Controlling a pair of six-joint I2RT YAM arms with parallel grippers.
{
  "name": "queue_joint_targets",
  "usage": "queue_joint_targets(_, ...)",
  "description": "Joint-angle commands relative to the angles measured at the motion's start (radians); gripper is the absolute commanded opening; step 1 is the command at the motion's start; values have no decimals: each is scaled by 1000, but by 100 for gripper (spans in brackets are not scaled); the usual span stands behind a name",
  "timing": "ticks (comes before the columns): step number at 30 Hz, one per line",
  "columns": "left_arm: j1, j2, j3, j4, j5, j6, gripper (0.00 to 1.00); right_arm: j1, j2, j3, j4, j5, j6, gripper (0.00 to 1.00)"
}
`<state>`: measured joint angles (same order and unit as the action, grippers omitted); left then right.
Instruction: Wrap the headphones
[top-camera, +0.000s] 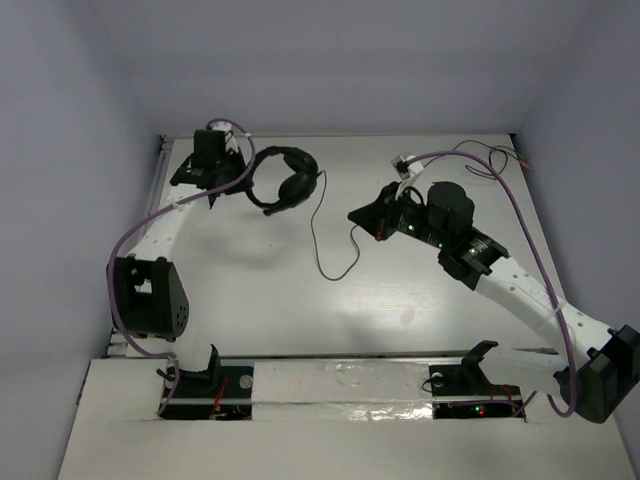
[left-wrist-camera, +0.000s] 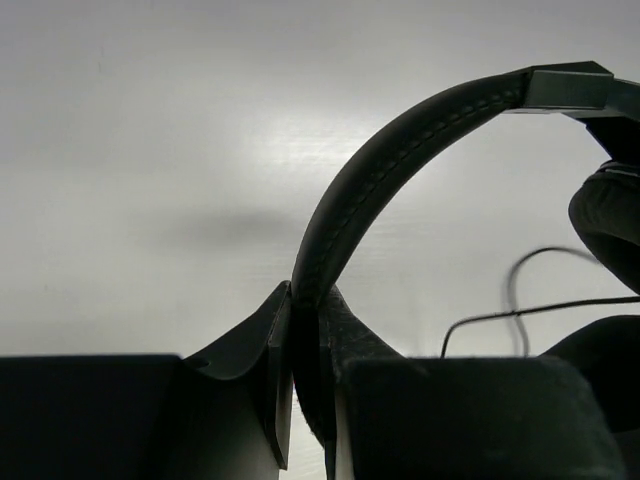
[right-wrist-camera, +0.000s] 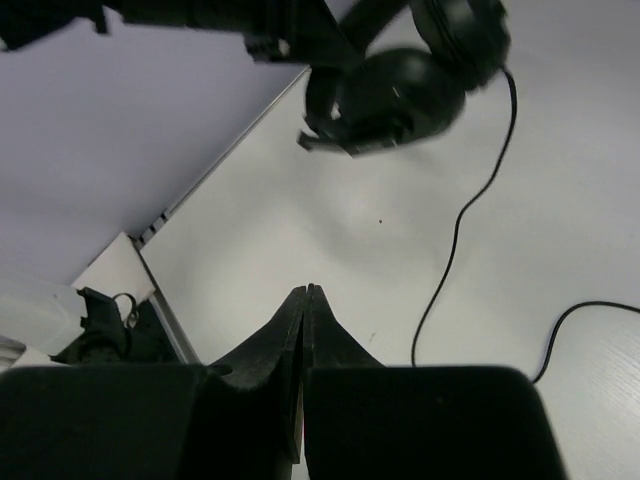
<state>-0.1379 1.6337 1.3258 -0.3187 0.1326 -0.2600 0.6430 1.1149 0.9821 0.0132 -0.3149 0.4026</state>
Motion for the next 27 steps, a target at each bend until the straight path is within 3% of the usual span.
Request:
queue_joint_targets(1, 47, -132, 116, -25, 135, -47, 0, 9, -12, 35, 57, -36, -114, 0)
queue_joint_targets(3, 47, -161, 165, -23, 185, -68, 0, 9, -9, 24, 57, -9, -154, 10)
queue_joint_targets(4, 47, -169, 185, -23, 231, -71, 0, 9, -6, 18, 63, 6, -162, 18)
queue_joint_targets(5, 47, -181, 203, -26, 249, -76, 0, 9, -3, 9, 62, 17, -168, 37)
queue_joint_targets(7, 47, -193, 257, -28, 313, -82, 0, 9, 2, -8, 97, 33, -176, 54)
queue_joint_targets(8, 47, -204, 269, -25, 340, -88, 0, 9, 19, -25, 131, 24, -177, 67)
queue_joint_targets(9, 47, -212, 291, -22, 364, -100, 0, 9, 37, -54, 167, 14, -182, 70)
queue_joint_targets(14, 47, -241, 371, -25, 475, -133, 0, 9, 180, -14, 226, -56, -160, 74)
queue_joint_targets(19, 47, -221, 493, -69, 492, -125, 0, 9, 244, -29, 326, -159, -123, 76)
queue_joint_targets(27, 47, -229, 539, -33, 561, -183, 0, 9, 267, -51, 396, 72, -166, 75)
